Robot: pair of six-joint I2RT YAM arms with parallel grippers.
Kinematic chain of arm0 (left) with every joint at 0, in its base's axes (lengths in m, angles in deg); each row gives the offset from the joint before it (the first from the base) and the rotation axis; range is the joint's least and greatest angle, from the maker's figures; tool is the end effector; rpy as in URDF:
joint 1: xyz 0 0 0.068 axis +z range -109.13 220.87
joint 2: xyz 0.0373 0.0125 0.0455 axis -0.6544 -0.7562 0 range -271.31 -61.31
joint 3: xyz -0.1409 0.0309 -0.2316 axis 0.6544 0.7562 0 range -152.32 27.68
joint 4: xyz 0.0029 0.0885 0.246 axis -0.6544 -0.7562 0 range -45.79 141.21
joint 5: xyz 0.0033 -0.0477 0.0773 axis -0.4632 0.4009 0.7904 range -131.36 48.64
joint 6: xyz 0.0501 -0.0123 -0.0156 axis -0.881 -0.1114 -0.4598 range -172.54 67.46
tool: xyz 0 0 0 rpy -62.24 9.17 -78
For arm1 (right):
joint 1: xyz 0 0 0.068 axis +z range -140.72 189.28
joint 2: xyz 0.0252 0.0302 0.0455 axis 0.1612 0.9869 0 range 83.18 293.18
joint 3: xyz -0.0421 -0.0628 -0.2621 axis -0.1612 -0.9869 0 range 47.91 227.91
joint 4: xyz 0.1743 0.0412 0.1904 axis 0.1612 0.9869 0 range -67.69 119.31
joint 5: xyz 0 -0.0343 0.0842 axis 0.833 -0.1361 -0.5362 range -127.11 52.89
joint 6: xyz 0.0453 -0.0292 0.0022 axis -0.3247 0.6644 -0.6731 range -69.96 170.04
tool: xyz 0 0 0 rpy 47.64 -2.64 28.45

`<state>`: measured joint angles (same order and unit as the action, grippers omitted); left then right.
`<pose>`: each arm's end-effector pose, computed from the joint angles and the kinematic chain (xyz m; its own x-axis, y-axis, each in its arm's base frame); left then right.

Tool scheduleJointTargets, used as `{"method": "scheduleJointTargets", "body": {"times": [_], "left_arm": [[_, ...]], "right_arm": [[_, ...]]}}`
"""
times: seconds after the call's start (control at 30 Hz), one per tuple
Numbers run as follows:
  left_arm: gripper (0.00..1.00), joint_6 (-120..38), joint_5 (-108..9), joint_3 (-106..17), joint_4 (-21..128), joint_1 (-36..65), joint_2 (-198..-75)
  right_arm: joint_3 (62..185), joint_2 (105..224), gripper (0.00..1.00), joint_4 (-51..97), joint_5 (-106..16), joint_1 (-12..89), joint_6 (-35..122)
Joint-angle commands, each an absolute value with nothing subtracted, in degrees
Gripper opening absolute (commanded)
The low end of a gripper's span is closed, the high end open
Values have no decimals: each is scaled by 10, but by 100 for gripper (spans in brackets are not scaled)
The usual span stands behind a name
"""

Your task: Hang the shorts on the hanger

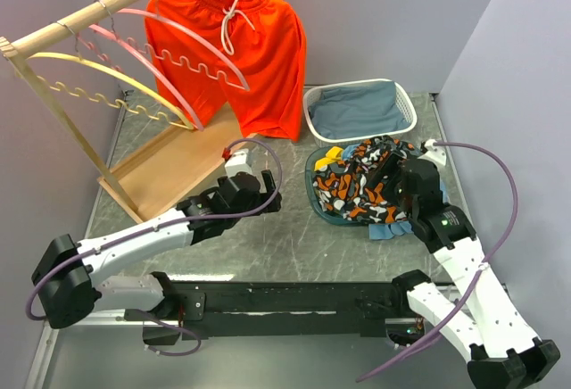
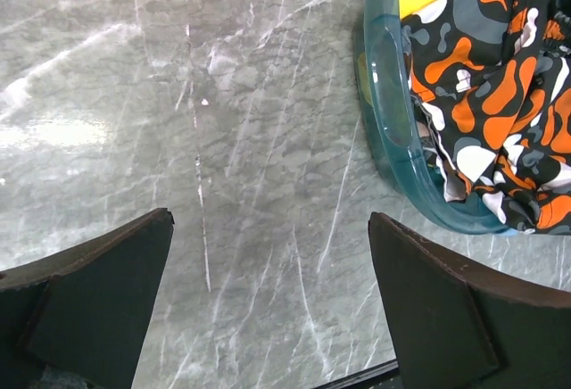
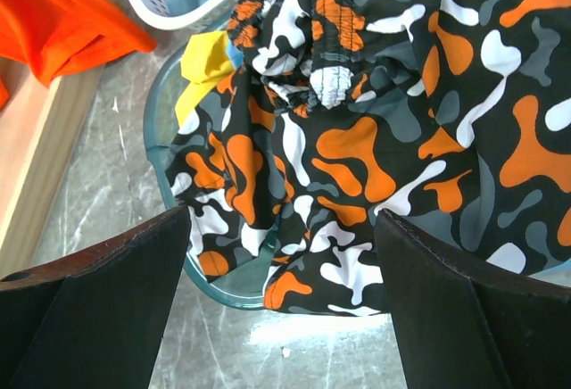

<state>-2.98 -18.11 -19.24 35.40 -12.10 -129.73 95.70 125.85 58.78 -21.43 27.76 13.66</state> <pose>0.1663 -0.1974 0.2604 -0.6512 -0.2980 -0.6979 0.0753 0.8897 -0.4502 0.1520 0.0406 0.3177 -0.4485 0.4522 -0.7709 0.2233 0.8919 0.3933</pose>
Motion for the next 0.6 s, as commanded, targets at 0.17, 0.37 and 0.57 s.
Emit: {"method": "scheduleJointTargets", "body": {"times": [0.17,0.37,0.57], "left_arm": [[96,-35,-171,-185,332,-123,-1242],[97,-40,-177,-197,309,-123,-1257],[96,-45,-182,-197,311,-123,-1253]], "right_arm": [[950,1264,91,562,-191,275,134],[948,1283,91,546,-187,275,130],[962,1337,89,521,-170,274,130]]}}
